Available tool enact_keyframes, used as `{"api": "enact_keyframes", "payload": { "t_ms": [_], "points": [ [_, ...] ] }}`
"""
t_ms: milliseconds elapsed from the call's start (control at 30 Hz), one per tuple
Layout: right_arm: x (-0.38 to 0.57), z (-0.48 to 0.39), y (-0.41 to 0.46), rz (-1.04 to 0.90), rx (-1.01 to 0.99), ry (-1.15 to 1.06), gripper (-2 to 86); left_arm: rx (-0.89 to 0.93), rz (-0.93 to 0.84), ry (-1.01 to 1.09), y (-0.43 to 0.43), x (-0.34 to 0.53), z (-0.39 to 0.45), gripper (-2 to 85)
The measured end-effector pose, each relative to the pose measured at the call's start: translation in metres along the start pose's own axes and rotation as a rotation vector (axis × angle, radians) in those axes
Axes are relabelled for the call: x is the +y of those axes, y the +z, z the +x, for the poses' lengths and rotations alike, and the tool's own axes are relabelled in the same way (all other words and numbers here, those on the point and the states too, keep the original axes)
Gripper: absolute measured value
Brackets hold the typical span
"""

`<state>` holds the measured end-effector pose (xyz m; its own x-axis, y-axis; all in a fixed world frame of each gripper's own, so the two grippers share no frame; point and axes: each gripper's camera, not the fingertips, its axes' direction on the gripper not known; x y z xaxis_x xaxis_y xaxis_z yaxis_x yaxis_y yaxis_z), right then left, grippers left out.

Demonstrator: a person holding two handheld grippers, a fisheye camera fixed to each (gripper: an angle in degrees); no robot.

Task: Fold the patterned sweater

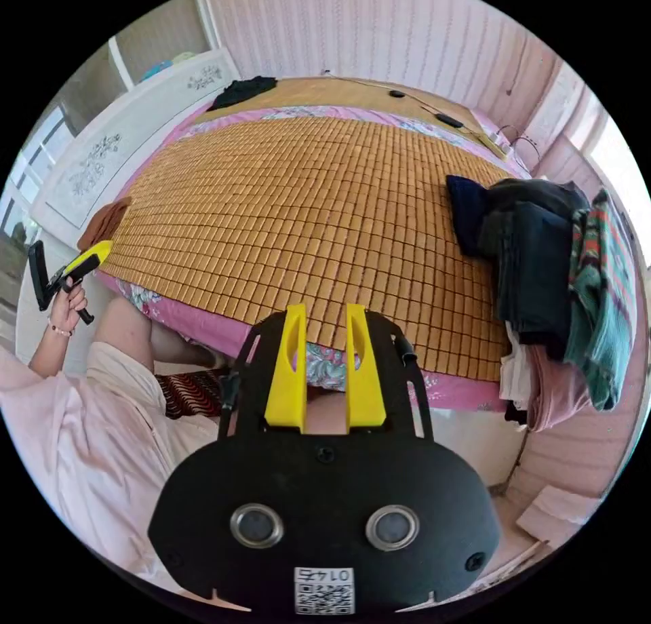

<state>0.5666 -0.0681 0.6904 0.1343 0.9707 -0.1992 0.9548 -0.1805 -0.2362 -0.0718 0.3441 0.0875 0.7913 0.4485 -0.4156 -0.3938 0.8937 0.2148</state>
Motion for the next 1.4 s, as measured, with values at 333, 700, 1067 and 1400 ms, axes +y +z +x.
{"api": "enact_keyframes", "payload": {
  "t_ms": [333, 700, 1067, 1400],
  "points": [
    [0.149, 0.183, -0.082, 0.337, 0.321, 0.412, 11.9, 0.312, -0.197, 0.524, 0.158, -0.195, 0.2, 8.7],
    [0.179, 0.291, -0.029, 0.207, 0.547, 0.348, 12.3, 0.327, -0.274, 0.608, 0.3, -0.329, 0.347, 10.1],
    [0.285, 0.409, -0.059, 0.638, -0.116, 0.458, 4.4, 0.44, -0.393, 0.306, 0.337, -0.383, 0.357, 5.1],
    [0.226, 0.333, -0.083, 0.934, -0.867, -0.059, 2.7, 0.501, 0.258, 0.248, 0.023, -0.341, 0.187, 3.8]
  ]
}}
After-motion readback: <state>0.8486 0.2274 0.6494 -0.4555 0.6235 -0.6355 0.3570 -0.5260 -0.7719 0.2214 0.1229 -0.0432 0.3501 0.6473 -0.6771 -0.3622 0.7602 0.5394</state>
